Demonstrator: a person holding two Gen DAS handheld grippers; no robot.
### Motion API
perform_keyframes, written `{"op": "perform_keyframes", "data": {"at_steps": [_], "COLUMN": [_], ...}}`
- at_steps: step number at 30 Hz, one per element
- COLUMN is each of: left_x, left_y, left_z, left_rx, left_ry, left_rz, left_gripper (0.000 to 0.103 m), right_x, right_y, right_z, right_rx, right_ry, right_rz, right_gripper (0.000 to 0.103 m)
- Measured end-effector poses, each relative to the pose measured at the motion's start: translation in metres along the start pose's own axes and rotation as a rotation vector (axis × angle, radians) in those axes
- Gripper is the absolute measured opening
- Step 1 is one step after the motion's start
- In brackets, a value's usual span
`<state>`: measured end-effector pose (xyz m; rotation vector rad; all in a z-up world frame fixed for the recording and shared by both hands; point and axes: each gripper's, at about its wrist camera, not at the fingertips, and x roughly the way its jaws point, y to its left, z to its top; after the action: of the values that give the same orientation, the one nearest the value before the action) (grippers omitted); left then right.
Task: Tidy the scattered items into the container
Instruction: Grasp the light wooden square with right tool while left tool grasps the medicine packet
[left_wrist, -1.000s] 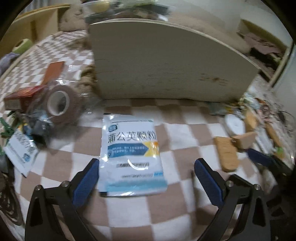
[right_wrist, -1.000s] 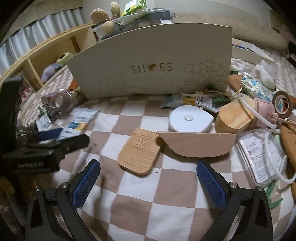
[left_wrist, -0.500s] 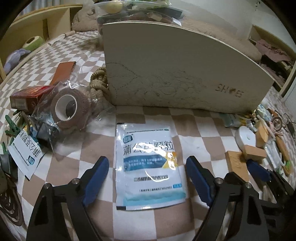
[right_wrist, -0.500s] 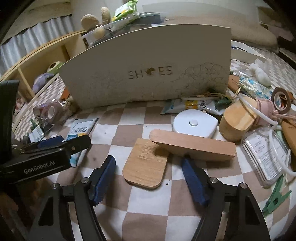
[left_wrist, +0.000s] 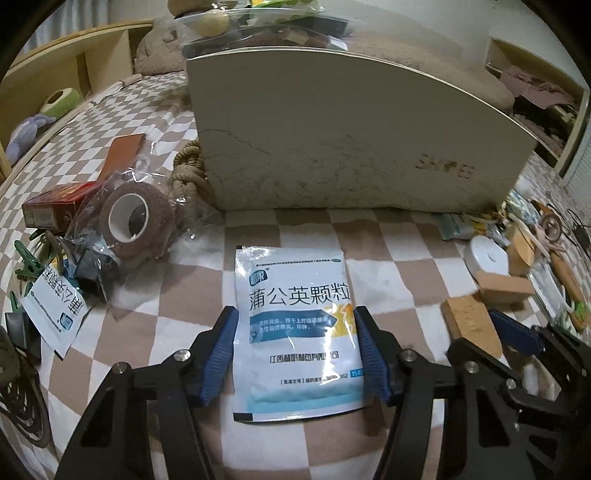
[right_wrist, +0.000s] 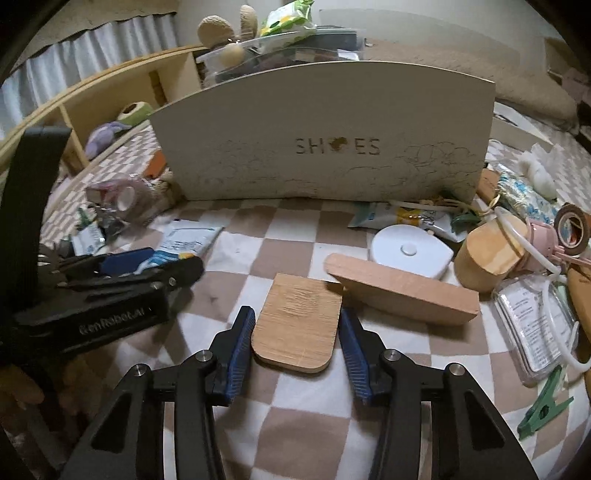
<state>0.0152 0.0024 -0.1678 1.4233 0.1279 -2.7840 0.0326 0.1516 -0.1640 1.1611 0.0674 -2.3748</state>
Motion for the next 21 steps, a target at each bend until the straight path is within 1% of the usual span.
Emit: {"op": "perform_keyframes", "data": {"at_steps": [7,10,13,16,18,21], "left_x": [-0.008,-0.011,-0.011,-0.009,-0.007,-0.003], "left_y": [-0.007,-0.009,-0.011,-0.011,-0.013,-0.015], "left_z": [-0.008,-0.01,-0.013,-0.012,-0.01,-0.008], "left_rx": [0.022,0.025,0.026,0.024,0.024,0.023], "left_ry": [-0.001,-0.002,-0.003,-0.005,-0.003,-0.006], "left_rz": [-0.031,-0.045,-0.039,-0.025,-0.026,-0.009], "left_gripper": [0.06,0.059,0.06,0.065,0.073,0.075], "right_x": [-0.006,-0.007,-0.002,0.0,0.003,0.005], "right_y": [-0.001,-0.001,-0.002,0.0,0.005,0.007], "right_z": [0.002,0.002,0.001,0.0,-0.001,-0.001], "right_rx": [0.009,-0.001,-0.008,-0.022,-0.046,-0.054], "right_ry": [0.002,0.0,0.029,0.039,0.044,0.041], "right_rz": [0.048,0.043,0.03,0.014,-0.011,-0.022], "right_gripper": [0.047,0.047,0.047,0.047,0.048,0.048]}}
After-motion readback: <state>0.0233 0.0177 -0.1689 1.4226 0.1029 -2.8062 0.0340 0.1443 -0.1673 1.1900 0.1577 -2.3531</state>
